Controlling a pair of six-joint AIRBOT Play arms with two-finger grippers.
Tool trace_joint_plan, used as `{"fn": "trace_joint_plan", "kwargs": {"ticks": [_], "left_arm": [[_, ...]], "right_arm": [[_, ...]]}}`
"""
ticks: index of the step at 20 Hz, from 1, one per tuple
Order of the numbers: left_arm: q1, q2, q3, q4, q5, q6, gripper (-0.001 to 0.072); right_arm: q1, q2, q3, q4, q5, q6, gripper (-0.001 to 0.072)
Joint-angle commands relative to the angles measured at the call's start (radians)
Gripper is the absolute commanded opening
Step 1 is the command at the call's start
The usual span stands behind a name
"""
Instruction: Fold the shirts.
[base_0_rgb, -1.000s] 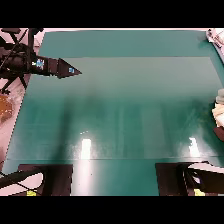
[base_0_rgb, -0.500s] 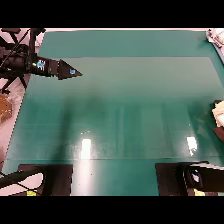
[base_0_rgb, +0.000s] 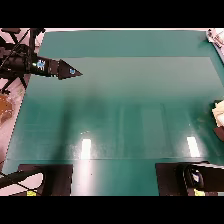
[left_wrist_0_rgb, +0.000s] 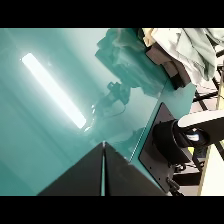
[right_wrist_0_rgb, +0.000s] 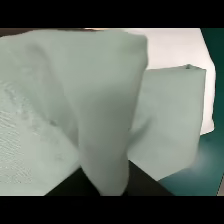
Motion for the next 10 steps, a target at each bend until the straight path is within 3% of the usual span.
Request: {"fn": "trace_joint_plan", "kwargs": {"ticks": [1,2,5,6,8,9,10], "left_arm": [[0.000,0.000,0.001,0.000,0.020,0.000,0.0024],[0.000,0.000,0.001,0.000,0.018,0.000,0.0024],[0.000,0.000,0.001,0.003,0.006,0.000,0.0024],[0.000,0.000,0.001,0.003,0.006,0.000,0.0024],[0.000,0.000,0.001,0.003,0.001,0.000,0.0024],[0.000,0.000,0.001,0.002,-0.010,-0.002,0.0024],[0.000,0.000,0.001,-0.016,-0.020,-0.013,0.0024]], "right_arm": [[0.023,-0.005,0.000,0.015,0.002,-0.009,0.0441],[0.035,0.000,0.000,0.029,0.002,-0.009,0.0530],[0.090,0.033,0.000,0.018,-0.002,-0.009,0.0549],[0.110,0.049,0.000,-0.008,-0.002,-0.007,0.0655],[0.153,0.072,0.001,0.023,-0.023,0.001,0.0681],[0.181,0.079,0.001,0.093,-0.043,-0.003,0.0582],[0.217,0.083,0.002,0.196,-0.065,-0.046,0.0129]]}}
